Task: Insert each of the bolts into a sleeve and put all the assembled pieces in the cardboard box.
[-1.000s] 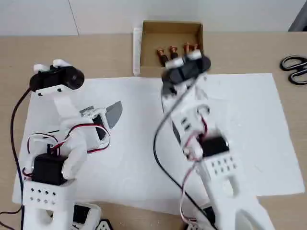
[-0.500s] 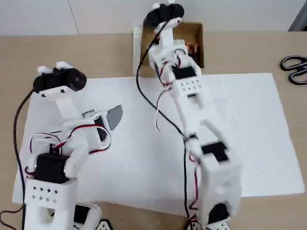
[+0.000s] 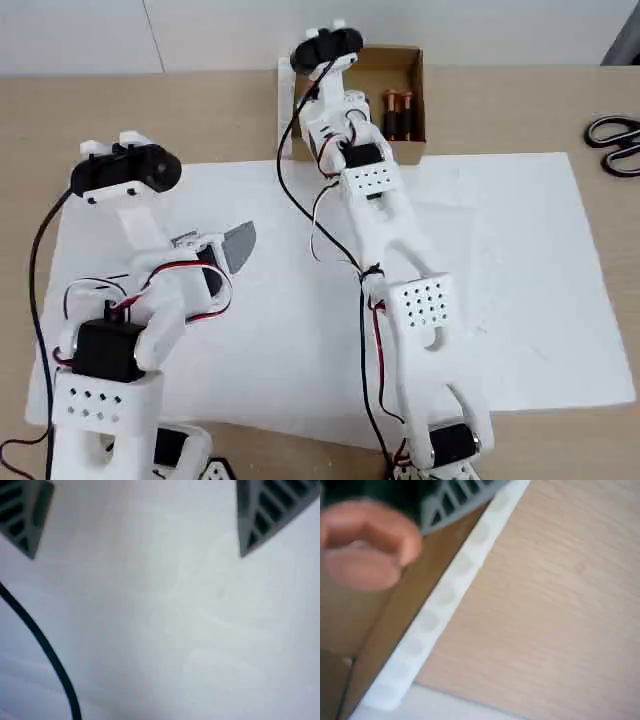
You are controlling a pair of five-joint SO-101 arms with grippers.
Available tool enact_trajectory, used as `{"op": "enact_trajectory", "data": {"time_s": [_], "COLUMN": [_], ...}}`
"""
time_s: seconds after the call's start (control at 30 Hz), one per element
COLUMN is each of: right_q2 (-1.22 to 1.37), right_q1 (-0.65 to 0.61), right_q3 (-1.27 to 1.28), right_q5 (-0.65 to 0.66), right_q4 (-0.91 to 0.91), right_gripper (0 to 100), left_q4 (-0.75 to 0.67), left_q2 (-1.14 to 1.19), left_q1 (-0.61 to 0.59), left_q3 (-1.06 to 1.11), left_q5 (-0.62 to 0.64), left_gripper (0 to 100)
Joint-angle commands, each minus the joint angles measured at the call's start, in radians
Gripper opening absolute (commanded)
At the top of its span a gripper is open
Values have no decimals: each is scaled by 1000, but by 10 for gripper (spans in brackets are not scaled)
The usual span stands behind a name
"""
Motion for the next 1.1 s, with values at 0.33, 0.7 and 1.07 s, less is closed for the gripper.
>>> {"op": "enact_trajectory", "data": {"time_s": [0.33,0.7,1.07], "right_q2": [4,-87,-542], "right_q1": [8,22,61], "right_q3": [-110,-114,-422], "right_q5": [14,15,12], "right_q4": [4,74,862], "right_gripper": [179,184,184], "left_q4": [-5,-6,-38], "left_q2": [-12,-12,-239], "left_q1": [-2,-8,-8], "left_q3": [1,-7,-22], "left_q5": [-2,-3,-106], "left_gripper": [245,245,243]}}
